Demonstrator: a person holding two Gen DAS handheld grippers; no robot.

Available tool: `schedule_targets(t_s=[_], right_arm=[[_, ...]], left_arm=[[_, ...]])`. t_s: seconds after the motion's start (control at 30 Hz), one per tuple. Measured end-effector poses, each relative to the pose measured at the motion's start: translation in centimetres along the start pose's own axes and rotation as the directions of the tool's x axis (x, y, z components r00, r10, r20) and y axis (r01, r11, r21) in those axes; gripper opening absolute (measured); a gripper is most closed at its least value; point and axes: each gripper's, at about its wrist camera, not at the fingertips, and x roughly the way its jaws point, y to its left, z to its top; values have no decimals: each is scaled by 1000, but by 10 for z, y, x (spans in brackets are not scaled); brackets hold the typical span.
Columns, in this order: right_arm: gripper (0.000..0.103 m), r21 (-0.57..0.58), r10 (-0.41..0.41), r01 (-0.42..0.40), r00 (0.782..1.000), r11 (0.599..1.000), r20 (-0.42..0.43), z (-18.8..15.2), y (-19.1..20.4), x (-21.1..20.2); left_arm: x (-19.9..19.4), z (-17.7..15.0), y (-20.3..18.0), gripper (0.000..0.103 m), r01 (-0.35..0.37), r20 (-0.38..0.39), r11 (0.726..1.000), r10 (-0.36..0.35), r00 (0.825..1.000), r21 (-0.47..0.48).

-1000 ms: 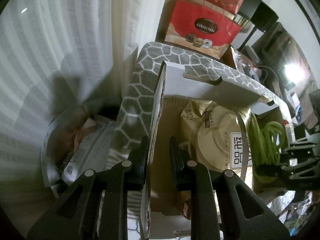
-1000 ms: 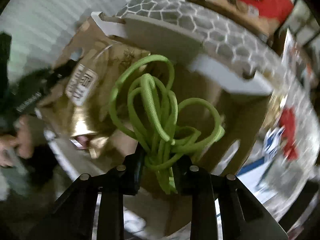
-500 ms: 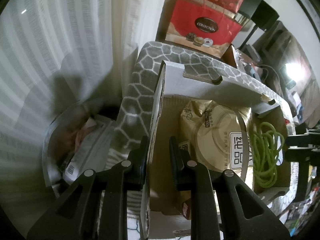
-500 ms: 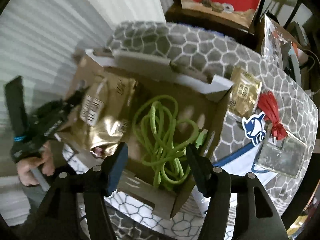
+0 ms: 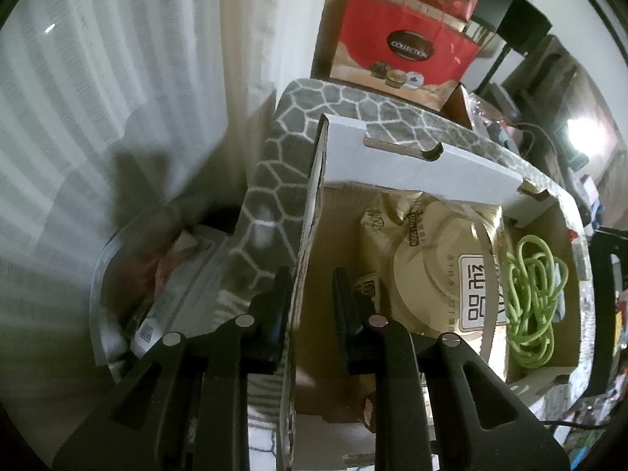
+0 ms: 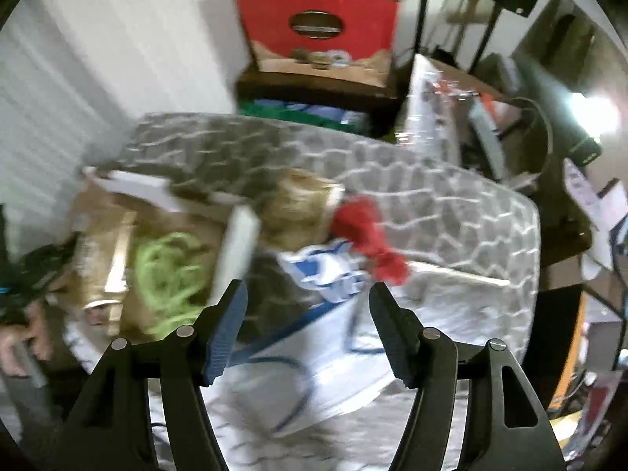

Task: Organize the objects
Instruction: 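Grasp the red cable on the table with the right tool and lift it, then carry the red cable into the tray and open the right tool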

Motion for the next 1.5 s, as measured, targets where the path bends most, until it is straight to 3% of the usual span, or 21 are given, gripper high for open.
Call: schedule_targets(t_s=[0.17,0.37,0.53,0.57,0.67,0.7,0.77,1.03,1.23,1.4,1.5], right_arm=[[66,63,-30,30,1000,998,4,4,-34,19],[66,29,-71,70,997,997,16,20,-46,44],[66,23,-34,35,999,999,-30,24,-52,65],[63,16,-29,30,999,999,-35,23,-52,67],[34,-7,15,-15,999,1000,-30,20,-46,69],[31,-14,21,-22,999,1000,-26,19,-43,67],[29,-18,6,-6,1000,1000,-20,16,-40,63],[28,60,86,-89,995,994,53,9,-45,23],[28,5,183,-185,974,983,133,4,-12,-30],[28,-74,274,-266,952,961,138,4,39,-44],[29,-135,252,-234,958,963,134,7,71,-35]], left_arm=[[1,0,1,20,-3,2,1000,3,1000,-2],[0,0,0,20,-5,1,1000,5,1000,-1],[0,0,-1,20,-7,2,1000,7,1000,0],[0,0,-1,20,-7,2,1000,7,1000,0],[1,-1,-1,20,-7,3,1000,7,1000,-1],[1,-1,-1,20,-6,3,1000,6,1000,-2],[2,0,-1,20,-3,2,1000,3,1000,-4],[2,0,1,20,0,2,1000,0,1000,-12],[3,2,0,20,-11,5,1000,11,1000,-17],[3,3,-2,20,-19,4,1000,19,1000,-14],[3,2,-2,20,-20,4,1000,20,1000,-14]])
